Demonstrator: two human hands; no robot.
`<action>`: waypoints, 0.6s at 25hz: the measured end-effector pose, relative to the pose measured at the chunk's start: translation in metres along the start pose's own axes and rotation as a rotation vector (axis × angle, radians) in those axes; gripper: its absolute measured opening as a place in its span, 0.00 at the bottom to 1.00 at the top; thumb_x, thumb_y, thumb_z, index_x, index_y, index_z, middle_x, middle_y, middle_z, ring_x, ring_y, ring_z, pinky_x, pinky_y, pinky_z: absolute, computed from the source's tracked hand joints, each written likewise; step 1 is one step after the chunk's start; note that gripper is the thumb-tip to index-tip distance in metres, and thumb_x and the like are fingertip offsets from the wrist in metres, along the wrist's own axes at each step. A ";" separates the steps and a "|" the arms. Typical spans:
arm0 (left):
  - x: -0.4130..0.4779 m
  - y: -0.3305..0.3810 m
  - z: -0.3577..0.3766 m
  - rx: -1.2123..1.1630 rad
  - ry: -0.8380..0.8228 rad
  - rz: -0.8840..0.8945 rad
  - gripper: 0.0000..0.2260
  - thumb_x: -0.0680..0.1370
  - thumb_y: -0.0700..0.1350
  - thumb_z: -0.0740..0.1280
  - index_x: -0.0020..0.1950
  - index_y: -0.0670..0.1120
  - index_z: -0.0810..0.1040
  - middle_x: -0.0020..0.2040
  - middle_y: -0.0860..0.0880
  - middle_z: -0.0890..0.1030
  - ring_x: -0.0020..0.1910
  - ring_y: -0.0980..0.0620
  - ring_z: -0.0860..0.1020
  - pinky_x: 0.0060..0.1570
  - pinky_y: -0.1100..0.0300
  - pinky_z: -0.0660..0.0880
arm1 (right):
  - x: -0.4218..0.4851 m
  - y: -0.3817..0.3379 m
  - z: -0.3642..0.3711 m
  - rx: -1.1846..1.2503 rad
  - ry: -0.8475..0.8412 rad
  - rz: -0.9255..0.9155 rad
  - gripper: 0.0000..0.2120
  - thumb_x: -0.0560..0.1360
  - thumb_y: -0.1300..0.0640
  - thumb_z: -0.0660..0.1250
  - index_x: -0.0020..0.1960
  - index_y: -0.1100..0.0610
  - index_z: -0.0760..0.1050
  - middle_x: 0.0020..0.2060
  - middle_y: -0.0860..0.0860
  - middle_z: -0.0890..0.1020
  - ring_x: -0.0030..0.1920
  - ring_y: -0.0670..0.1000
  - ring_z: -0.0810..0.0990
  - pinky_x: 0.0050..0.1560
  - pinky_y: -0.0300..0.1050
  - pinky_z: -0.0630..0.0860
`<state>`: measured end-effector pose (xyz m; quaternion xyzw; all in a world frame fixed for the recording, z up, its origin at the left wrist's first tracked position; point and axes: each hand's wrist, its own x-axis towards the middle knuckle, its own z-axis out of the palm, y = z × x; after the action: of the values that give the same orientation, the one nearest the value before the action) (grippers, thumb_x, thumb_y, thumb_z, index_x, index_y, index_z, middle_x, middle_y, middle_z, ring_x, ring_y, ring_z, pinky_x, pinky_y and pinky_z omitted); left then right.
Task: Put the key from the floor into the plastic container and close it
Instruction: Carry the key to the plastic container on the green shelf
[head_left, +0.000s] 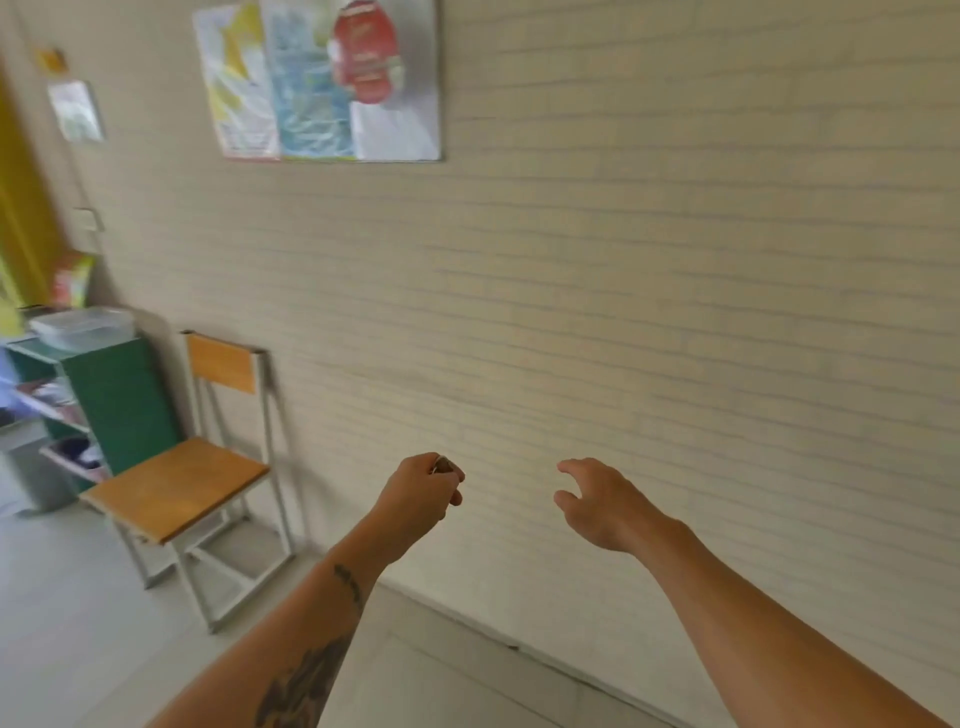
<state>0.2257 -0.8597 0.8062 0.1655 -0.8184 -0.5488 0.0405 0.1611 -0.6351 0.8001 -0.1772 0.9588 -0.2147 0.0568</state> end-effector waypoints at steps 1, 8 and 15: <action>0.005 -0.014 -0.031 0.001 0.028 -0.014 0.09 0.77 0.39 0.60 0.47 0.43 0.80 0.39 0.47 0.82 0.32 0.50 0.73 0.30 0.61 0.68 | 0.015 -0.031 0.015 0.008 -0.011 -0.033 0.27 0.80 0.48 0.56 0.77 0.53 0.60 0.76 0.51 0.63 0.75 0.54 0.63 0.72 0.53 0.62; 0.059 -0.082 -0.211 -0.003 0.201 -0.105 0.09 0.78 0.39 0.60 0.51 0.42 0.80 0.43 0.46 0.83 0.35 0.50 0.76 0.35 0.60 0.72 | 0.121 -0.214 0.101 0.053 -0.115 -0.226 0.27 0.80 0.49 0.57 0.77 0.54 0.60 0.76 0.52 0.64 0.74 0.54 0.63 0.72 0.52 0.62; 0.170 -0.141 -0.340 -0.064 0.368 -0.217 0.08 0.78 0.37 0.61 0.49 0.42 0.79 0.41 0.44 0.82 0.34 0.50 0.79 0.33 0.60 0.75 | 0.283 -0.349 0.167 0.071 -0.212 -0.410 0.26 0.79 0.50 0.57 0.76 0.55 0.62 0.74 0.54 0.67 0.72 0.55 0.66 0.70 0.51 0.64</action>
<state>0.1816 -1.2625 0.7925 0.3489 -0.7566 -0.5363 0.1351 0.0390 -1.0986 0.7914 -0.3875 0.8832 -0.2357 0.1189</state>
